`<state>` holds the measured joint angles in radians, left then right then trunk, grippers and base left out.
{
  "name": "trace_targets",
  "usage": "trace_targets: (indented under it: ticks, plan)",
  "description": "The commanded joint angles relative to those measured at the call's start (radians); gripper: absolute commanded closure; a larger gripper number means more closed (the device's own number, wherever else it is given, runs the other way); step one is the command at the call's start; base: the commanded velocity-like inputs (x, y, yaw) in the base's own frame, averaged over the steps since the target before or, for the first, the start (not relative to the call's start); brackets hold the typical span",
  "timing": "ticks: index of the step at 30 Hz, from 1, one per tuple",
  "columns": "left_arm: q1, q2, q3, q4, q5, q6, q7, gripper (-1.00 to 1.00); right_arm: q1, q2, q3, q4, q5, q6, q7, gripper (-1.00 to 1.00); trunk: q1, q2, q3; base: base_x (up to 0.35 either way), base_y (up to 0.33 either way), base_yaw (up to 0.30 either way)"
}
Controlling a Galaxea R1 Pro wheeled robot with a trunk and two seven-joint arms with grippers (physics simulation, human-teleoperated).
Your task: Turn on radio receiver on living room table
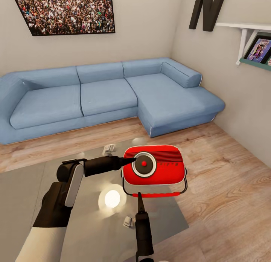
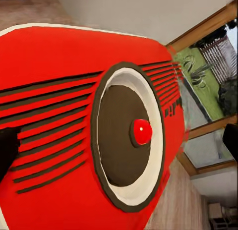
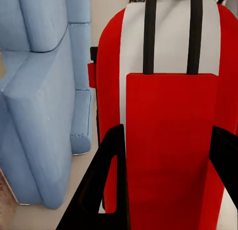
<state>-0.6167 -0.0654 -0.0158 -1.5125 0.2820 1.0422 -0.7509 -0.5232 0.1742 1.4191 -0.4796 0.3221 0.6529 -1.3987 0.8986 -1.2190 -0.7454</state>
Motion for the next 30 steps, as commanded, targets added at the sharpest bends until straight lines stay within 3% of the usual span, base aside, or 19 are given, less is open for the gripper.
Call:
trace_targets:
  ticks: [1, 4, 9, 18, 20, 21, 24, 30]
  plan:
    - [0.000, -0.007, -0.002, 0.000, 0.009, 0.004, -0.001, -1.00, 0.000, 0.000, 0.010, 0.001, 0.065, 0.004, 0.009, 1.00, 0.000, 0.000, 0.000, 0.000, 0.000, 0.000]
    - [0.000, -0.027, -0.022, -0.001, 0.008, 0.004, 0.000, -1.00, 0.000, 0.000, 0.012, 0.004, 0.065, 0.011, 0.052, 1.00, 0.000, 0.000, 0.000, 0.000, 0.000, 0.000]
    - [0.000, -0.035, -0.059, 0.000, 0.007, 0.004, 0.004, -1.00, 0.000, 0.000, 0.013, 0.021, 0.065, 0.014, 0.144, 1.00, 0.000, 0.000, 0.000, 0.000, 0.000, 0.000]
    - [0.000, -0.036, -0.070, 0.001, 0.003, 0.004, 0.005, -1.00, 0.000, 0.000, 0.013, 0.024, 0.067, 0.013, 0.162, 1.00, 0.000, 0.000, 0.000, 0.000, 0.000, 0.000]
    - [0.000, -0.036, -0.086, 0.001, -0.007, 0.005, 0.005, -1.00, 0.000, 0.000, 0.013, 0.024, 0.068, 0.013, 0.156, 1.00, 0.000, 0.000, 0.000, 0.000, 0.000, 0.000]
    - [0.000, -0.036, -0.088, 0.001, -0.010, 0.005, 0.005, 1.00, 0.000, 0.000, 0.013, 0.024, 0.069, 0.013, 0.155, 1.00, 0.000, 0.000, 0.000, 0.000, 0.000, 0.000]
    - [0.000, -0.037, -0.096, 0.003, -0.030, 0.005, 0.005, 1.00, 0.000, 0.000, 0.012, 0.024, 0.070, 0.011, 0.151, 1.00, 0.000, 0.000, 0.000, 0.000, 0.000, 0.000]
    - [0.000, -0.038, -0.098, 0.003, -0.036, 0.005, 0.005, 1.00, 0.000, 0.000, 0.012, 0.023, 0.072, 0.009, 0.150, 1.00, 0.000, 0.000, 0.000, 0.000, 0.000, 0.000]
